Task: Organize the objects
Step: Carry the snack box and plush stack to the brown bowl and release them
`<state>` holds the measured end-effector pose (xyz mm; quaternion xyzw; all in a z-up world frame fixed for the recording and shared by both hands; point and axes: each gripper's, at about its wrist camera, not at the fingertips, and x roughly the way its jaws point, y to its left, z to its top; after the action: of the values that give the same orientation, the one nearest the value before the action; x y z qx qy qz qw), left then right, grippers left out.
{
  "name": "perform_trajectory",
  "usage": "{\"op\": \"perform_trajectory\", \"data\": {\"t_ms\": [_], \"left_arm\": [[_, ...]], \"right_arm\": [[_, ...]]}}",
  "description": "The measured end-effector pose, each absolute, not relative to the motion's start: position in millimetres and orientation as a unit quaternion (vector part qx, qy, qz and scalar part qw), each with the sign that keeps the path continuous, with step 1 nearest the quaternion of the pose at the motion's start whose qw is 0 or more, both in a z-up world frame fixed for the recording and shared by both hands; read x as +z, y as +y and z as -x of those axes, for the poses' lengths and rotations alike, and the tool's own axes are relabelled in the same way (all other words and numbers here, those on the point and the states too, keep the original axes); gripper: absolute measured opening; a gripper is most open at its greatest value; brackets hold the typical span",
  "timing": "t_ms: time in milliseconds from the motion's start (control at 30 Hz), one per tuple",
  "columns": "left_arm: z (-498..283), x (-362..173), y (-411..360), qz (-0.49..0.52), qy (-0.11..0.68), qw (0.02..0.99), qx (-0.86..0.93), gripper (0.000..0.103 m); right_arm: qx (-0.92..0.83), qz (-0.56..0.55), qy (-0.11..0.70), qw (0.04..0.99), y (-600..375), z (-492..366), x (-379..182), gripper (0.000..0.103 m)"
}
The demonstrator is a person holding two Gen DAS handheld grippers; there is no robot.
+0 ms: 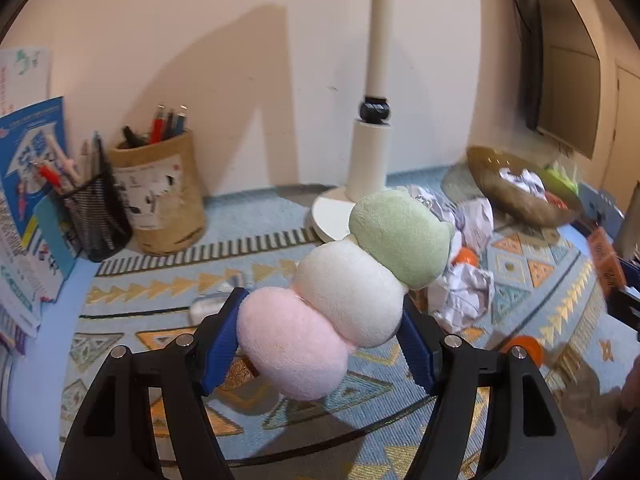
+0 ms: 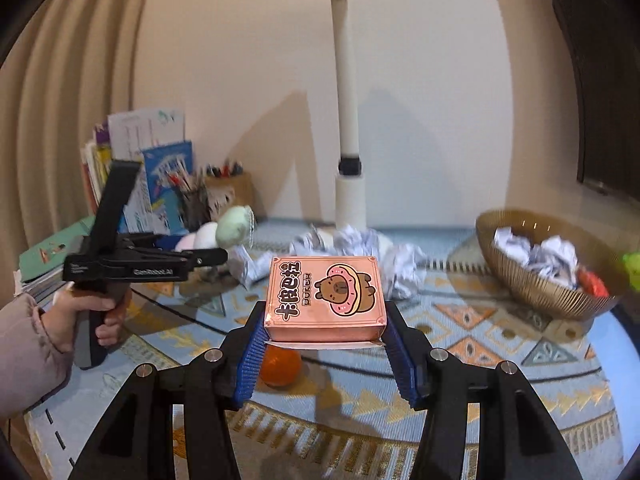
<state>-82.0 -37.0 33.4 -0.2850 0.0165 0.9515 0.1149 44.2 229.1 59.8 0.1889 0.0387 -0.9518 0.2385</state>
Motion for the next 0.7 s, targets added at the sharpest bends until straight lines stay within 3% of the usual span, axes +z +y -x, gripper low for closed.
{"op": "perform_trajectory", "data": {"t_ms": [300, 467, 700], "left_arm": [[84, 45, -44, 0.269, -0.025, 0.075, 0.96, 0.07], [113, 80, 10, 0.264, -0.011, 0.099, 0.959, 0.07], [188, 131, 132, 0.253, 0.033, 0.169, 0.952, 0.07]], "right_arm": [[-0.949, -0.202, -0.004, 0.241, 242, -29, 68, 0.054], [-0.953, -0.202, -0.056, 0.218, 285, 6, 102, 0.054], [-0.971, -0.192, -0.058, 0.132, 358, 63, 147, 0.054]]}}
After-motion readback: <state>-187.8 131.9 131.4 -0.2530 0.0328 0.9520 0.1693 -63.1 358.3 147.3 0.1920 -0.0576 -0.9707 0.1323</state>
